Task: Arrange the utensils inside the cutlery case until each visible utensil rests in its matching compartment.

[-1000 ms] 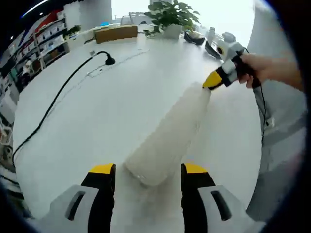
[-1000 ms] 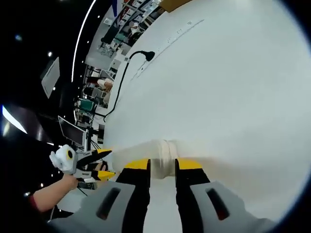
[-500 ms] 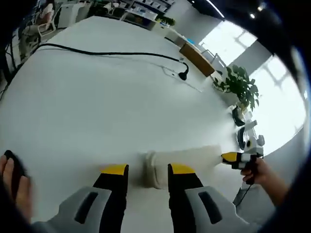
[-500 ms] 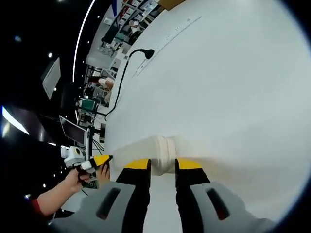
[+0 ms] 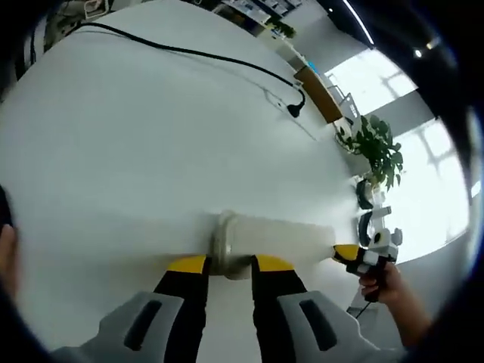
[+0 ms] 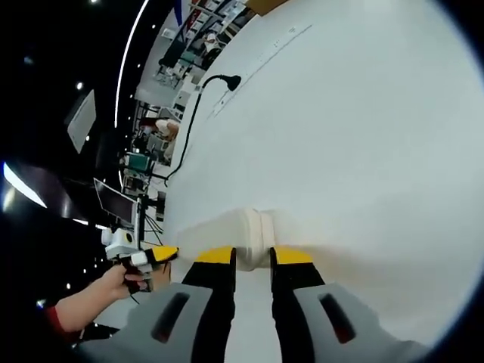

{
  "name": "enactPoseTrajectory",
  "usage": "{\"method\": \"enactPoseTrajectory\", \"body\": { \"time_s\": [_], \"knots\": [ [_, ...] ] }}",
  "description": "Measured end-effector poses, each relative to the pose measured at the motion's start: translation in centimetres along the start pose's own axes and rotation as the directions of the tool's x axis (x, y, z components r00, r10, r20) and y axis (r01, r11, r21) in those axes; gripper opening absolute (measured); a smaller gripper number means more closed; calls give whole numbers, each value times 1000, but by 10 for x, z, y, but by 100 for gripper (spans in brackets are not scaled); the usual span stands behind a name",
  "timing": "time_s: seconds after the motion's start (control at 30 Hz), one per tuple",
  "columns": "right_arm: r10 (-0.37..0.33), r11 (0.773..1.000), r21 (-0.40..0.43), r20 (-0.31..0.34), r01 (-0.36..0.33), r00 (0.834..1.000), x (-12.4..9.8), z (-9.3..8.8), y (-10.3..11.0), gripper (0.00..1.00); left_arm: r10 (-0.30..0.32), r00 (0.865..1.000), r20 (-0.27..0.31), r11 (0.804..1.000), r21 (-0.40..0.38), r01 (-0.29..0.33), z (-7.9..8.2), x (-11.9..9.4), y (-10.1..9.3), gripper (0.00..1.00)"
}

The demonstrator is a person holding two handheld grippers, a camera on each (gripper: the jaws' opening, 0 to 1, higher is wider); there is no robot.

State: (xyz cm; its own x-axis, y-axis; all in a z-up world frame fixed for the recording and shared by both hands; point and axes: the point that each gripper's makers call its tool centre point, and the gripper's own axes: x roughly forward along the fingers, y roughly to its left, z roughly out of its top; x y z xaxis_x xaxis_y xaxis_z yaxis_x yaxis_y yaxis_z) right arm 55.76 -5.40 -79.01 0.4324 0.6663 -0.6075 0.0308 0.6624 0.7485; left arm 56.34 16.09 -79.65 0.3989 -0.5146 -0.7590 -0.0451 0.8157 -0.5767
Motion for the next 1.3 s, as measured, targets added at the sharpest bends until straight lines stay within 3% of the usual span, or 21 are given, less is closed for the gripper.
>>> {"method": "enactPoseTrajectory", "body": {
  "time_s": [0.03, 0.13, 0.27, 0.3, 0.33, 0.37, 0.53, 0.57, 0.6, 0.7, 0.77, 0.8, 0.87, 0.9, 0.93, 0.97, 1.13, 1.3],
  "knots": [
    [-1, 1000, -14, 6, 1, 1000, 0, 0, 0, 14, 1, 1000, 0, 1000, 28, -1, 0, 0, 0, 21],
    [5, 999, -36, 2, -5, 1000, 0, 1, -1, 12, -3, 1000, -12, 1000, 16, 4, 1, 0, 1, 21],
    [2, 1000, -16, -10, -2, 1000, 2, -3, -3, 10, -15, 1000, -18, 1000, 16, 15, 0, 1, 1, 21],
    [-3, 999, -32, -18, 3, 1000, 3, -5, -4, 9, -12, 1000, -3, 997, 79, 12, 1, 3, 0, 21],
    [-4, 999, -41, -16, 3, 1000, 3, -6, -4, 9, -9, 1000, 0, 997, 80, 9, 1, 4, -2, 22],
    [-9, 1000, 6, -14, 9, 1000, 3, -7, -5, 8, -7, 1000, -4, 998, 63, 7, 1, 4, -2, 22],
    [-29, 999, -27, -66, 28, 997, 3, -4, -3, 10, -12, 1000, -12, 1000, 13, 12, 2, 6, 0, 23],
    [-41, 999, 26, -90, 43, 995, 2, -6, -3, 11, -11, 1000, -12, 1000, 19, 12, 2, 6, 0, 23],
    [-44, 990, 130, -129, 60, 991, 1, -7, -2, 12, -11, 1000, -11, 1000, 21, 11, 3, 6, 0, 24],
    [-48, 994, 98, -50, 53, 998, 9, 17, -1, 17, -16, 1000, -7, 999, 31, 16, 3, 6, -1, 24],
    [-63, 993, 96, -57, 68, 996, 12, 19, -4, 17, -13, 1000, -6, 999, 31, 13, 3, 7, -1, 25],
    [-41, 999, 30, -87, 43, 995, 13, 17, -2, 18, -11, 1000, -5, 999, 36, 11, 3, 7, -1, 25],
    [-52, 982, 178, -88, 67, 995, 17, 18, -3, 22, -12, 1000, -10, 999, 39, 12, 4, 7, -1, 24],
    [-37, 981, 185, -92, 54, 995, 17, 17, -3, 23, -15, 1000, -14, 999, 43, 16, 3, 7, -1, 24],
    [-45, 964, 258, -74, 63, 996, 18, 22, -6, 23, -17, 1000, -15, 999, 48, 18, 3, 7, -1, 24],
    [-20, 965, 259, -81, 40, 997, 18, 20, -3, 22, -16, 1000, -17, 999, 45, 17, 3, 7, -1, 23],
    [-22, 947, 318, -82, 47, 996, 19, 23, -4, 20, -11, 1000, -22, 998, 56, 13, 3, 8, -2, 23],
    [-63, 969, 228, -137, 93, 989, 22, 23, -2, 19, -6, 999, -46, 998, 61, 9, 4, 9, -3, 22]
  ]
}}
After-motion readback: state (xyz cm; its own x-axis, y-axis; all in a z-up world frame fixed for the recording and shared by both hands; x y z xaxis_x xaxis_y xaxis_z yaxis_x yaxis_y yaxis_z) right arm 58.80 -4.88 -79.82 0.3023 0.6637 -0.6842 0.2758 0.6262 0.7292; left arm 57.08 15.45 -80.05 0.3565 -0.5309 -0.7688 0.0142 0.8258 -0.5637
